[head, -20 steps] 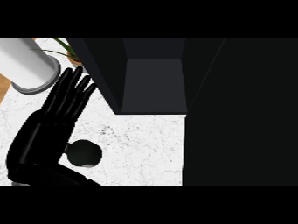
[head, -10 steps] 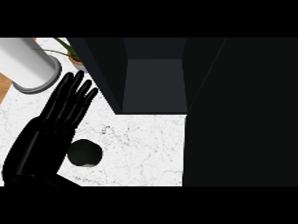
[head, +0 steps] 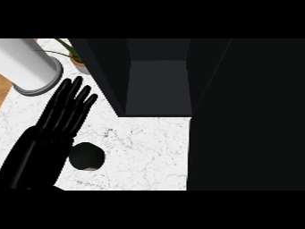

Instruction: Pick up the wine, place it into the cabinet and close the cabinet

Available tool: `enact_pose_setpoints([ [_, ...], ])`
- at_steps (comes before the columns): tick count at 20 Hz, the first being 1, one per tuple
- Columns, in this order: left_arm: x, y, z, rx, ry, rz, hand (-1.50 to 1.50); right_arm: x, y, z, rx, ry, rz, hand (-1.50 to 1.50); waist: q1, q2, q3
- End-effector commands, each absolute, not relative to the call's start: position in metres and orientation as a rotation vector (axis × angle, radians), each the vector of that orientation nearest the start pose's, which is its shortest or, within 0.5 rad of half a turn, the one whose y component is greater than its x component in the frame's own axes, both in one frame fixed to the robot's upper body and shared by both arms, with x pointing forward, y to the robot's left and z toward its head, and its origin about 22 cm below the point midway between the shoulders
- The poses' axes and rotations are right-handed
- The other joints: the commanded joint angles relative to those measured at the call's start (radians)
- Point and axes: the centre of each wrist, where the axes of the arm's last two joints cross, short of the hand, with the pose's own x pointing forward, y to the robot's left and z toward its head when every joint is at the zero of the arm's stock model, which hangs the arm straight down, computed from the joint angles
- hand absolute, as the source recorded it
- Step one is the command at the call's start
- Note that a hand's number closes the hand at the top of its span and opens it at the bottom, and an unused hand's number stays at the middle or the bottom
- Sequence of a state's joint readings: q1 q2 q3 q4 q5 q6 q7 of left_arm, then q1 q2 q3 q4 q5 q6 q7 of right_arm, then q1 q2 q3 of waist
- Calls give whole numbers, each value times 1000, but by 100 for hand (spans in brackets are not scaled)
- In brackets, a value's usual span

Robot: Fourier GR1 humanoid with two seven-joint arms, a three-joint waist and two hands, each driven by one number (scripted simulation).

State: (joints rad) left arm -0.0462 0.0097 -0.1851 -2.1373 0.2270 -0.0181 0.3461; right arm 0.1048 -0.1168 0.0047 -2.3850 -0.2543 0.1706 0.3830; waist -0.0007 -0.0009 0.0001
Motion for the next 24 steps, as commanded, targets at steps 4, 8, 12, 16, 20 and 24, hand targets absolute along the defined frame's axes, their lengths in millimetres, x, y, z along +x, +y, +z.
enact_pose_setpoints([
  [4,200,212,121,-352,-1766,-88,-150,155,-230,173,236,-1903,229,-150,2,0,0],
  [8,197,230,130,-314,-1766,-69,-150,146,-251,184,243,-1905,226,-150,0,0,0],
  [12,191,250,107,-268,-1770,-63,-150,146,-227,179,233,-1901,202,-150,3,0,-1],
  [16,209,240,85,-277,-1737,-66,-150,160,-235,157,215,-1912,223,-150,-2,1,0],
  [20,197,264,67,-226,-1744,-85,-150,150,-248,178,235,-1897,220,-150,0,0,0],
  [24,201,286,83,-211,-1713,-76,-150,167,-239,170,232,-1902,243,-150,2,1,0],
])
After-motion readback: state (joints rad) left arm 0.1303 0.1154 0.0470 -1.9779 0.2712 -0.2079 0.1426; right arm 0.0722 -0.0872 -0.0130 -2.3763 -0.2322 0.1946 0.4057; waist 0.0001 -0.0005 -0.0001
